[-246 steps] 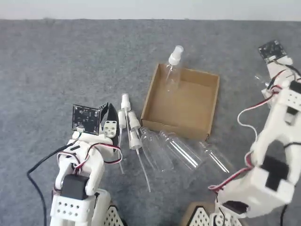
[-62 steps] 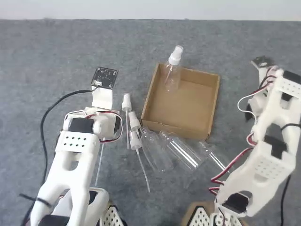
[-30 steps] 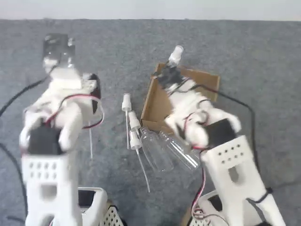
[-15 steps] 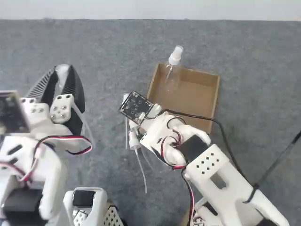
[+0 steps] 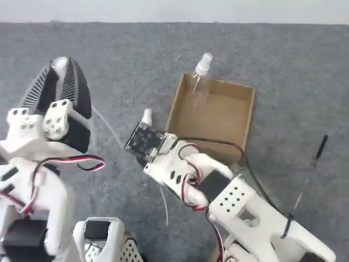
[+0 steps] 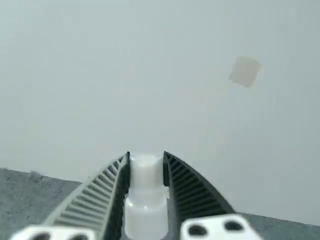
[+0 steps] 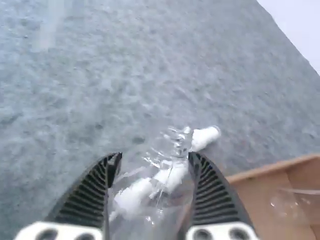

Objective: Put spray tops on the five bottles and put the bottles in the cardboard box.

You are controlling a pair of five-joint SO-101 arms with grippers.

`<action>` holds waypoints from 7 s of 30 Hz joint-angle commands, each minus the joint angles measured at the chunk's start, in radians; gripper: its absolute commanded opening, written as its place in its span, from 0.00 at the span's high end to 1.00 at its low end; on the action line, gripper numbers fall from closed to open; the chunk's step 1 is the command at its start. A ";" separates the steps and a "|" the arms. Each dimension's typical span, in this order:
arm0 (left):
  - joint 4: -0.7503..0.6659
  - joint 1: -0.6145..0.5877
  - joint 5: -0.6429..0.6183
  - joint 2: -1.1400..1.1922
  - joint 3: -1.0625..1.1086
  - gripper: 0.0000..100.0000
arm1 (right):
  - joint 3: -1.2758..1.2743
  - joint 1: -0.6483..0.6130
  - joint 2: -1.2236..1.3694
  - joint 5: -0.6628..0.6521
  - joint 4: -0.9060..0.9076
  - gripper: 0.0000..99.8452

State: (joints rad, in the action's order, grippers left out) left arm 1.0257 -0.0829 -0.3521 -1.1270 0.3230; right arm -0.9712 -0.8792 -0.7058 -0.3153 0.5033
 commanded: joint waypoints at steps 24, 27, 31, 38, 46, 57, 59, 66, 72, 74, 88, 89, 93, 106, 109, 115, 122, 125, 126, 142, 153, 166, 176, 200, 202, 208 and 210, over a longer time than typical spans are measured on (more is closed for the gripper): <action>-0.236 0.091 -0.012 0.026 0.245 0.99 | -0.101 -0.074 -0.263 0.012 -0.012 0.99; -0.236 0.091 -0.011 0.020 0.282 0.99 | -0.101 -0.073 -0.263 0.012 -0.012 0.99; -0.256 0.091 -0.009 0.026 0.320 0.99 | -0.101 -0.073 -0.265 0.012 -0.012 0.99; -0.233 0.092 -0.014 0.018 0.357 0.99 | -0.103 -0.068 -0.263 0.011 -0.012 0.99; -0.084 0.094 -0.014 0.017 0.354 0.99 | -0.144 -0.068 -0.266 0.003 -0.024 0.99; 0.035 0.215 0.017 0.009 0.360 0.99 | -0.147 0.041 -0.266 0.235 -0.125 0.99; 0.035 0.239 0.040 0.006 0.360 0.99 | -0.152 0.033 -0.266 0.235 -0.137 0.99; 0.023 0.255 0.046 0.014 0.363 0.99 | -0.152 0.033 -0.266 0.235 -0.140 0.99; -0.031 0.255 0.048 0.012 0.438 0.94 | -0.152 0.031 -0.266 0.235 -0.137 0.99; -0.020 0.253 0.051 0.012 0.437 0.89 | -0.152 0.031 -0.266 0.235 -0.137 0.99; -0.025 0.160 0.124 0.015 0.338 0.86 | -0.152 0.038 -0.266 0.230 -0.142 0.99; -0.025 0.132 0.126 0.014 0.344 0.86 | -0.149 0.039 -0.266 0.230 -0.143 0.99; -0.040 0.077 0.127 0.015 0.358 0.86 | -0.144 0.031 -0.266 0.230 -0.150 0.99; -0.216 0.080 0.206 0.015 0.541 0.91 | -0.150 -0.010 -0.266 0.229 -0.160 0.99; -0.203 0.095 0.206 0.015 0.553 0.91 | -0.150 -0.010 -0.266 0.229 -0.160 0.99; -0.126 0.172 0.250 0.014 0.552 0.91 | -0.150 -0.010 -0.266 0.229 -0.160 0.99; -0.060 0.181 0.250 0.011 0.510 0.92 | -0.150 -0.005 -0.266 0.229 -0.160 0.99; -0.014 0.207 0.252 0.006 0.478 0.92 | -0.150 -0.005 -0.266 0.229 -0.160 0.99; 0.002 0.218 0.253 0.006 0.469 0.92 | -0.150 -0.005 -0.266 0.229 -0.160 0.99; 0.184 0.054 0.284 -0.028 0.182 0.91 | -0.083 0.082 -0.252 0.229 -0.159 0.99; 0.051 0.124 0.327 -0.419 0.697 0.86 | 0.236 0.208 0.010 0.230 -0.139 0.99; -0.078 0.265 0.327 -0.486 0.998 0.70 | 0.552 0.157 0.105 0.236 0.196 0.99; -0.077 0.272 0.327 -0.489 1.006 0.70 | 0.376 0.148 -0.128 0.230 0.239 0.99; -0.074 0.261 0.330 -0.491 1.010 0.78 | 0.362 0.720 0.074 0.092 -0.015 0.99; -0.075 0.261 0.331 -0.491 1.010 0.83 | 0.316 0.740 0.110 0.048 -0.107 0.99; -0.089 0.203 0.327 -0.491 1.010 0.99 | 0.282 0.769 0.283 0.032 -0.321 0.99; -0.104 0.161 0.325 -0.491 1.012 0.99 | 0.282 0.771 0.360 0.032 -0.397 0.99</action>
State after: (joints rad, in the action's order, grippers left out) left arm 0.9720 0.1381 -0.0284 -1.6026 1.3403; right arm -0.7043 -0.1274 -0.4373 -0.2662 0.2532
